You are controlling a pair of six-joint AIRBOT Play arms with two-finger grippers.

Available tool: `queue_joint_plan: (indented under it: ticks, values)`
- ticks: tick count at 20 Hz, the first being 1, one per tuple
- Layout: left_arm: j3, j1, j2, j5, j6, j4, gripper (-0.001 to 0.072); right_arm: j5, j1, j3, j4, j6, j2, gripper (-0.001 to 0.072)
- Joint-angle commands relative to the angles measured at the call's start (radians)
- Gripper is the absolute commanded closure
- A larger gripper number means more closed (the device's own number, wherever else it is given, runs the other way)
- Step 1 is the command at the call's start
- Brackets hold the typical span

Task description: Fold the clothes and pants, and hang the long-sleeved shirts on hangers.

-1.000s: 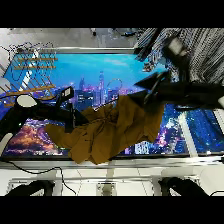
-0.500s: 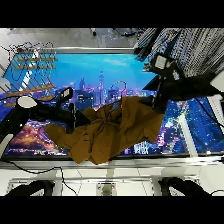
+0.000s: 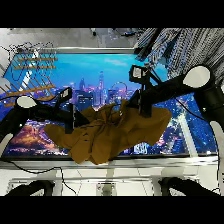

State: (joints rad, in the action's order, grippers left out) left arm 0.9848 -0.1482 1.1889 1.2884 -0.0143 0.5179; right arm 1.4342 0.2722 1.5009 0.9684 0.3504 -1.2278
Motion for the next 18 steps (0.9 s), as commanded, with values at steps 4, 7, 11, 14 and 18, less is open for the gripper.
queue_joint_plan:
  ticks: [4, 7, 11, 14, 18]
  values:
    - [0.000, 0.003, -0.002, 0.006, -0.012, -0.043, 0.0681, -0.016, 0.014, 0.002, 0.059, 0.087, 0.021, 0.0684]
    - [0.000, 0.021, -0.053, 0.000, -0.148, -0.068, 0.0385, -0.043, 0.010, 0.003, 0.098, 0.140, 0.037, 0.0684]
    - [0.000, 0.170, -0.208, -0.059, -0.417, -0.018, 0.0200, -0.082, -0.058, 0.003, 0.099, 0.199, 0.068, 0.0684]
    - [0.000, 0.298, -0.299, -0.066, -0.465, -0.018, 0.0200, -0.113, -0.099, 0.003, 0.069, 0.245, 0.096, 0.0684]
    - [-0.045, 0.277, -0.265, -0.095, -0.522, -0.061, 0.0199, -0.129, -0.104, 0.002, 0.048, 0.294, 0.121, 0.0684]
